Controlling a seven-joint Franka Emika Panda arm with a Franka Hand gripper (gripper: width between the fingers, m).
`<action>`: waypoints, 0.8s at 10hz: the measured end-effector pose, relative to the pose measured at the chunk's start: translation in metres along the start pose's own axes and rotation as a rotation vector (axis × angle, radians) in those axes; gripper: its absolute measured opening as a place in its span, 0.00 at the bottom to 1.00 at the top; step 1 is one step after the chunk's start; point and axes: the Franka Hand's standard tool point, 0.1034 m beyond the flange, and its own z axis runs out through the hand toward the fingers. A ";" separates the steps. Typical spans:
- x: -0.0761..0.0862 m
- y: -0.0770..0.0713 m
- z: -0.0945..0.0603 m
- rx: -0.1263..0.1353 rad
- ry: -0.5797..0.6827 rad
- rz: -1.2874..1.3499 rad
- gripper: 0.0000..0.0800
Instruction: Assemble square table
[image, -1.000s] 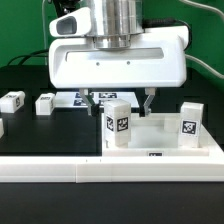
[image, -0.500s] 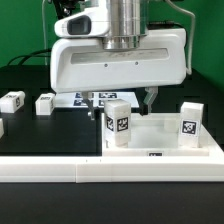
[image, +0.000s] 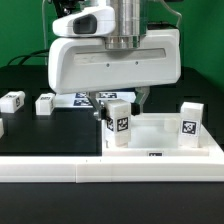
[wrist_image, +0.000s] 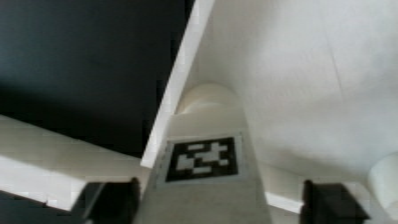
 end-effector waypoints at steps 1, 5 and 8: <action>0.000 0.000 0.000 0.000 0.000 0.000 0.36; 0.000 0.000 0.000 0.001 0.001 0.042 0.36; 0.001 -0.001 0.000 -0.001 0.011 0.375 0.36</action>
Offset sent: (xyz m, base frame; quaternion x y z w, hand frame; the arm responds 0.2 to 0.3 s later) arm 0.0000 0.0000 0.0000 0.0000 0.0000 0.0650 0.9979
